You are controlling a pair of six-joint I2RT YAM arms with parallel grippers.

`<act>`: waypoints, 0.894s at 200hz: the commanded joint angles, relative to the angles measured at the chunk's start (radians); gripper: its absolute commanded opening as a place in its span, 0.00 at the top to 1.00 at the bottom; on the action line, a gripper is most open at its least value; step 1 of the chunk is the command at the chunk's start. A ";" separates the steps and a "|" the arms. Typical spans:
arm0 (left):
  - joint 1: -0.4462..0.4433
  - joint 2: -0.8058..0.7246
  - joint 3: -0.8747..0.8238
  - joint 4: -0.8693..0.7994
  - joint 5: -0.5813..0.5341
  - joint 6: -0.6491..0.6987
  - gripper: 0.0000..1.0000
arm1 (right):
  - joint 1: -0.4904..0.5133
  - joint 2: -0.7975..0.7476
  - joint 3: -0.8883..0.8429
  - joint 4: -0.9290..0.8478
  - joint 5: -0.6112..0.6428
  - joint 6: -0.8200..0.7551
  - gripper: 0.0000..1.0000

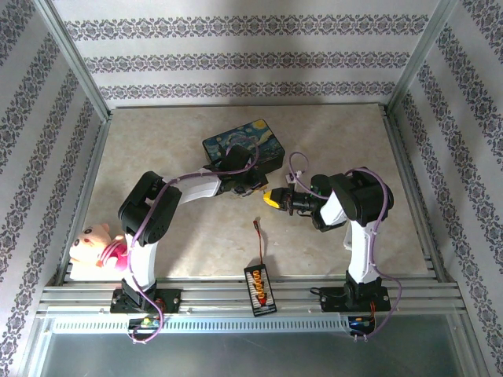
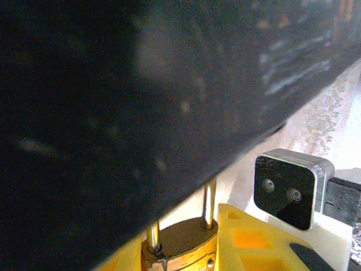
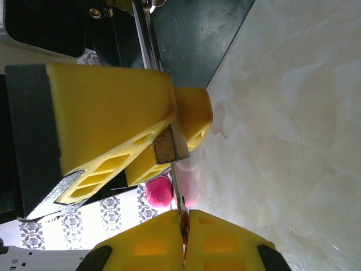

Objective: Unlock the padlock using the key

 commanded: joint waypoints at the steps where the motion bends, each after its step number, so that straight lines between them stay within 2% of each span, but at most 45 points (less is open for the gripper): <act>1: -0.020 -0.009 -0.034 -0.065 0.083 -0.023 1.00 | -0.022 -0.026 0.027 0.052 0.047 0.000 1.00; 55: -0.013 -0.012 -0.095 0.037 0.110 -0.090 1.00 | -0.033 -0.029 0.029 0.052 0.043 0.008 1.00; 128: -0.005 -0.017 -0.109 0.064 0.110 -0.101 1.00 | -0.041 -0.036 0.016 0.052 0.048 0.006 1.00; 179: -0.002 -0.009 -0.157 0.163 0.106 -0.120 1.00 | -0.041 -0.045 0.015 0.052 0.042 0.015 1.00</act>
